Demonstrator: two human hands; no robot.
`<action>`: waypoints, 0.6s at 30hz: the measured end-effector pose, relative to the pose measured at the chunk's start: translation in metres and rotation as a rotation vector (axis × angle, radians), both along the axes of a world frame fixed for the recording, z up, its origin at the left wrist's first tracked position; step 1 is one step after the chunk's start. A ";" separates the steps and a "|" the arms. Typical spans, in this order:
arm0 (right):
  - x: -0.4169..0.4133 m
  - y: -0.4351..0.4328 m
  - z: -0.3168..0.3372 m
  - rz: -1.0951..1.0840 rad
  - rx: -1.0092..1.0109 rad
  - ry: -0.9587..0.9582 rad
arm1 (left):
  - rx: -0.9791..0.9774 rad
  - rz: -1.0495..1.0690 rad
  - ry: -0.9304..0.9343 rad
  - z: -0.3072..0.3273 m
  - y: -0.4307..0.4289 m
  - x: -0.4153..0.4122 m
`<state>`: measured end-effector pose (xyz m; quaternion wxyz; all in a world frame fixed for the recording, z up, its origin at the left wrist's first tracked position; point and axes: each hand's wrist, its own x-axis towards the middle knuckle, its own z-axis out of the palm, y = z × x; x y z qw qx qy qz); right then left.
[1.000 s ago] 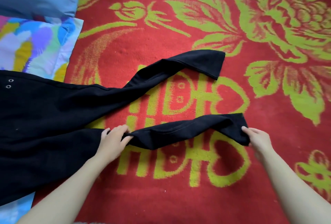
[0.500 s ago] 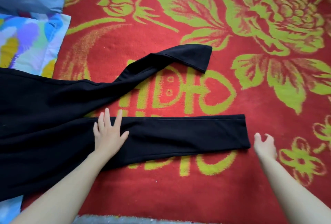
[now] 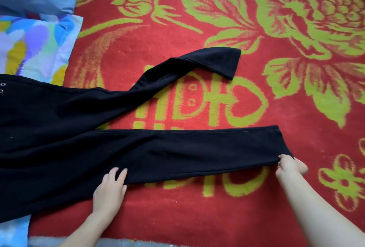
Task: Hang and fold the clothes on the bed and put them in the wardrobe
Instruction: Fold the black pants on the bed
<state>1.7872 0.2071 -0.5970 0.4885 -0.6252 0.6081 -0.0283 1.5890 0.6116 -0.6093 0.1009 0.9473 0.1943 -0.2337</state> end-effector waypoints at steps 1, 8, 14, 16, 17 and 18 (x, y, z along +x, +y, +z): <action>0.000 -0.001 0.002 -0.017 -0.023 0.020 | -0.036 -0.066 -0.081 0.003 0.002 -0.002; 0.026 0.040 0.023 0.647 -0.524 0.431 | -0.118 -0.452 -0.152 0.017 0.025 0.011; 0.092 0.129 0.025 1.241 -0.608 0.244 | -0.005 -0.126 -0.234 0.037 0.037 0.092; 0.108 0.142 0.023 1.397 -0.683 0.213 | -0.013 -0.057 -0.216 0.039 0.044 0.117; 0.115 0.146 0.022 1.468 -0.726 0.207 | -0.002 -0.055 -0.229 0.038 0.048 0.128; 0.123 0.149 0.020 1.536 -0.766 0.213 | 0.016 -0.068 -0.246 0.036 0.052 0.138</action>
